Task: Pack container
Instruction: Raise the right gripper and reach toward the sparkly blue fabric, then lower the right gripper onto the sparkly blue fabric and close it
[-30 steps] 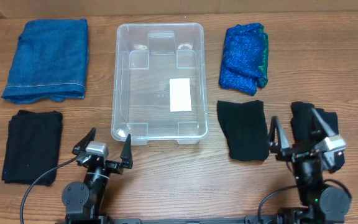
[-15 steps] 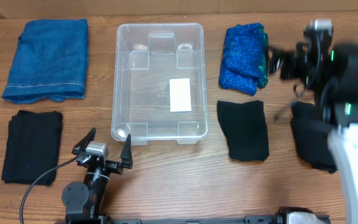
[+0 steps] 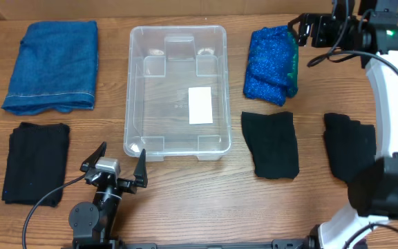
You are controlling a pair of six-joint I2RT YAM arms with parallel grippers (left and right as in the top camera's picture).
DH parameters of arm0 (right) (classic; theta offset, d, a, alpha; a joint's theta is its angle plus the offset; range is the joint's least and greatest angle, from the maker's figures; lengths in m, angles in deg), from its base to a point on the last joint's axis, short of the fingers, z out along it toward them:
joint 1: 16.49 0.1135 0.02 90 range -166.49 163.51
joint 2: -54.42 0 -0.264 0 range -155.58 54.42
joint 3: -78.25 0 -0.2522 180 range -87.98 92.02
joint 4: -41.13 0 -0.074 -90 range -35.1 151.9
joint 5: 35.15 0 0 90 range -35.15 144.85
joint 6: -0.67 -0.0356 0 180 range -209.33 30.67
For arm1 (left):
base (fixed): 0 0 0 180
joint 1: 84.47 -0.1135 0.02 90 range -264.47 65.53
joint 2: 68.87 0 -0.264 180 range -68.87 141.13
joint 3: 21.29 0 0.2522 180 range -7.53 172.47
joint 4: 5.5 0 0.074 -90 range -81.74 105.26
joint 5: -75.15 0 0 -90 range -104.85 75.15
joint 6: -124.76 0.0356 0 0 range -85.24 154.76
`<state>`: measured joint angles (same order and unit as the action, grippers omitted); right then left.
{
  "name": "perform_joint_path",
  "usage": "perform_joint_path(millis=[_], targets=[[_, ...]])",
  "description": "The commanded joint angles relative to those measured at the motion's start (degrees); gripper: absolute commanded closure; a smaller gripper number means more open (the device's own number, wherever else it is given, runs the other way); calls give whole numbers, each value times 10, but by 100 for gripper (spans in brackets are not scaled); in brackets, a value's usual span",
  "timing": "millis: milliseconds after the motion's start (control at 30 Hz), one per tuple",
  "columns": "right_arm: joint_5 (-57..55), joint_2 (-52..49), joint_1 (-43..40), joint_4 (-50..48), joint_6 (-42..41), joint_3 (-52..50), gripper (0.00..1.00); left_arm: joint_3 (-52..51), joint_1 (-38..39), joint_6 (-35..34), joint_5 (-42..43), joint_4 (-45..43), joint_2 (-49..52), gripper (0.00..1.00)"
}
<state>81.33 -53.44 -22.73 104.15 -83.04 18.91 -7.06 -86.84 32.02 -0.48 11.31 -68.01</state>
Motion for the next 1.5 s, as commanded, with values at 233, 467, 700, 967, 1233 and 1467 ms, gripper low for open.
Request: perform_joint_path(millis=[233,467,700,967,1233,1467], targets=[[0,-35,-51,-30,13,10,0,-2,-3,11,1,-1,-6,0],[47,-88,-51,-27,12,2,0,-2,-3,11,1,-1,-6,0],[78,-151,-58,-26,-20,2,0,-2,-3,11,1,-1,-6,0],[88,-189,-60,-33,-20,2,0,-2,-3,11,1,-1,-6,0],[98,-223,-61,-33,-20,2,0,-2,-3,11,1,-1,-6,0],[97,-246,-61,-35,-20,2,0,-2,-3,11,1,-1,-6,0]])
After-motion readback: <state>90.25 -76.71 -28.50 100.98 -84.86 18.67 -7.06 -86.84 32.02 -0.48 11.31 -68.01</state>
